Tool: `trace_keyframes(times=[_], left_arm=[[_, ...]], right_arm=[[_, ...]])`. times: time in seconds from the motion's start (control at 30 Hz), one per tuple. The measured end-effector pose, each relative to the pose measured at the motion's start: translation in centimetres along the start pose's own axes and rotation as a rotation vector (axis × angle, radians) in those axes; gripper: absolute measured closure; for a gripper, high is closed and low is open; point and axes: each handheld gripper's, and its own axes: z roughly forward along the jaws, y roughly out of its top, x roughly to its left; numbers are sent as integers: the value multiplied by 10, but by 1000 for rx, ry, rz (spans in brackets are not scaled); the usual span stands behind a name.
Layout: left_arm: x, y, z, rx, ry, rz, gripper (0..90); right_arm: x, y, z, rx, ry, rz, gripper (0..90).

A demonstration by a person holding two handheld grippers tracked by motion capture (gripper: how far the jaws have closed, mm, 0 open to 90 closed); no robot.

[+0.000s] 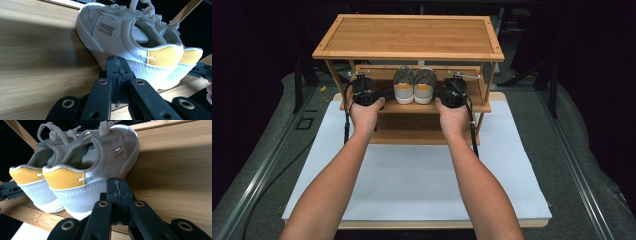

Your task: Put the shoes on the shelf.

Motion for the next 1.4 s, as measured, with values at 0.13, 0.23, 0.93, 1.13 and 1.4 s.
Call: trace_keyframes(times=[0.13,0.23,0.93,1.13,1.4], left_arm=[[0,-1,0,-6,-2,-3,898],[0,-1,0,-8,0,-5,896],[-12,-5,-35,-38,-23,37,891],[-21,-5,-49,-38,-47,64,889],[-19,-13,-61,-21,-49,104,887]], right_arm=[[0,0,0,0,-5,0,900],[1,0,0,-1,-8,0,900],[8,-1,-31,-51,10,-37,899],[15,-2,-43,-49,25,-60,899],[20,-9,-53,-39,18,-122,898]])
